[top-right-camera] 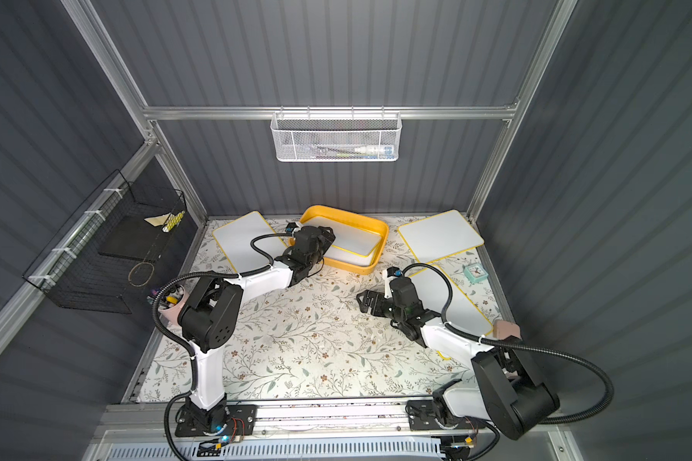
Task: Put the whiteboard into the storage box
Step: Place the whiteboard in the storage box.
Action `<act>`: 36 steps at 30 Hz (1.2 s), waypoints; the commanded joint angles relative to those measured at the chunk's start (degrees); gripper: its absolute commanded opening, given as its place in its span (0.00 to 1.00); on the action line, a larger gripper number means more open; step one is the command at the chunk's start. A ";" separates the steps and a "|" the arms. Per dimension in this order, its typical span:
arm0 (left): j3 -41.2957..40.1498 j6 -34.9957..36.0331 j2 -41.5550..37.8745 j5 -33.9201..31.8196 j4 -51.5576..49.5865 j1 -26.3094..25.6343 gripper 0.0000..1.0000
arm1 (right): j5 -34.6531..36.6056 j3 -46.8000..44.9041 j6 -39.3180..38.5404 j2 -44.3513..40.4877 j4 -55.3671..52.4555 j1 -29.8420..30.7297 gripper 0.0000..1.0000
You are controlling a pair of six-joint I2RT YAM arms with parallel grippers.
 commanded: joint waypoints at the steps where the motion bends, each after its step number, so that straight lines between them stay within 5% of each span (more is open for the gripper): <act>1: 6.80 10.37 -2.56 5.14 -3.27 -0.72 0.72 | -0.32 1.17 0.46 0.69 -0.20 -0.32 0.99; 14: 4.76 24.80 -13.56 0.59 -17.17 0.23 0.78 | -1.04 1.72 0.74 1.86 -0.19 -0.36 0.99; 28: 7.47 36.02 -10.54 7.42 -45.62 12.06 0.77 | -0.22 2.11 0.02 1.33 -1.87 -1.06 0.99; 36: 1.03 38.46 -10.76 9.53 -48.03 19.20 0.76 | 0.33 2.32 -0.33 1.30 -2.60 -1.30 0.99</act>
